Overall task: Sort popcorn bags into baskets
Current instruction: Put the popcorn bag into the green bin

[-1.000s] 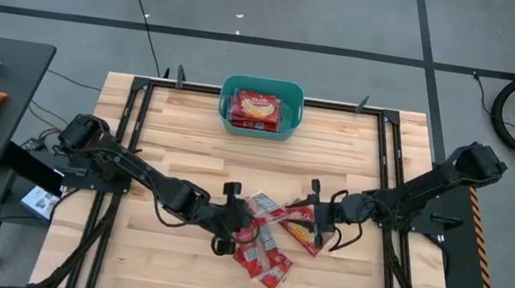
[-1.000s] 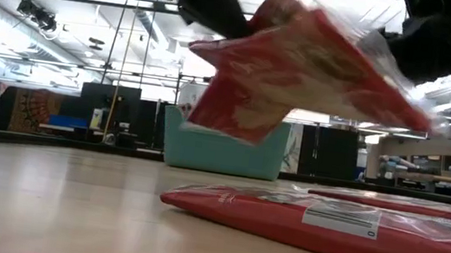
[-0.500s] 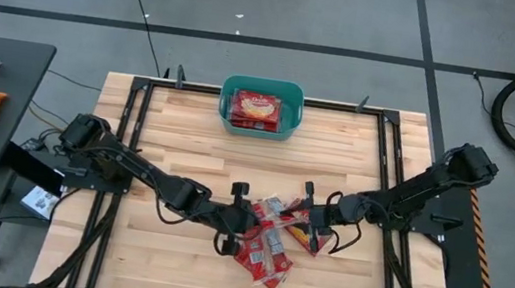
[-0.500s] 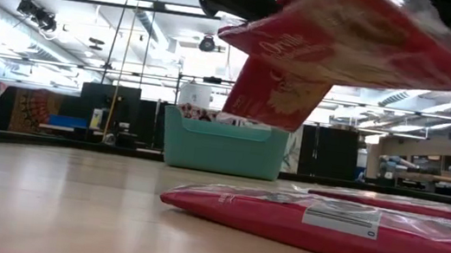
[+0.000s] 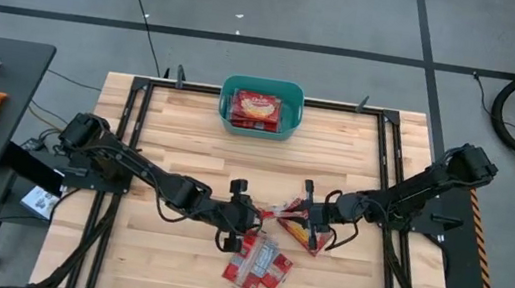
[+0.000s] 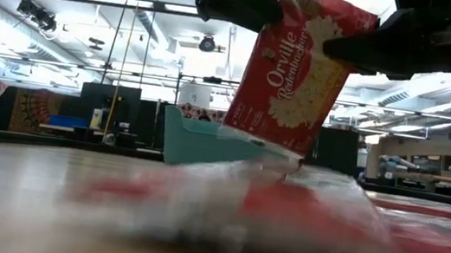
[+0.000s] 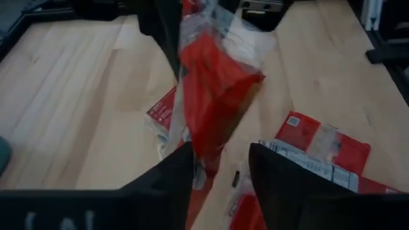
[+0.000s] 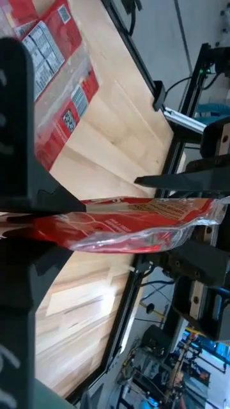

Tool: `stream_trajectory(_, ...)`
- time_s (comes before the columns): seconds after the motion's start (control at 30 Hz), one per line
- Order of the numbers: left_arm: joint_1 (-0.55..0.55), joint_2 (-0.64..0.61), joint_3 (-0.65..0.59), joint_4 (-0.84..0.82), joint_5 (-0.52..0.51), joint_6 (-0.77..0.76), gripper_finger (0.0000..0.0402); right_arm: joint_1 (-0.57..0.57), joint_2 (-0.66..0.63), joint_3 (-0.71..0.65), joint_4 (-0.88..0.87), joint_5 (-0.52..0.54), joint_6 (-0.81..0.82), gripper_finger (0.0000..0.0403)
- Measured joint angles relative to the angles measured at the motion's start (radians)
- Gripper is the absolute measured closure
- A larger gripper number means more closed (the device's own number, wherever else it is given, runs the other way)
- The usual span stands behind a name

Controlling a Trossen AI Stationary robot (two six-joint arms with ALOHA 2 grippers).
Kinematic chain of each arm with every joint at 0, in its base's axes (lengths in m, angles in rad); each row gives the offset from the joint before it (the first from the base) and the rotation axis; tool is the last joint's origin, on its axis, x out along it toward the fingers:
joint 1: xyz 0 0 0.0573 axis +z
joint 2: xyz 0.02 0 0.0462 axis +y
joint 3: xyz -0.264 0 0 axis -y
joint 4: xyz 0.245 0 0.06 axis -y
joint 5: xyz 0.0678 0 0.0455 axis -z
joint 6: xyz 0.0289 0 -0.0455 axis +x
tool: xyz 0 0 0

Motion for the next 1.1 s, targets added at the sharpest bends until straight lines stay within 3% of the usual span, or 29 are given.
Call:
stream_trajectory(0.2,0.028,0.000,0.000,-0.002,-0.001,-0.020,0.0219,0.000,-0.033,0.000,0.005,-0.003,0.057,0.0368)
stream_trajectory(0.5,0.061,0.000,0.000,0.005,-0.001,-0.024,0.0223,0.000,-0.087,0.000,0.023,-0.005,0.175,0.0362)
stream_trajectory(0.63,0.065,0.000,0.000,0.005,0.006,-0.024,0.0254,0.000,-0.087,0.000,0.061,0.003,0.188,0.0361)
stream_trajectory(0.93,0.074,-0.001,0.000,0.006,0.052,-0.070,0.0371,0.000,-0.088,0.000,0.052,0.008,0.187,0.0338)
stream_trajectory(1.1,0.127,-0.044,0.000,-0.017,0.140,-0.093,0.0380,0.004,-0.144,0.001,-0.020,0.133,0.129,0.0304)
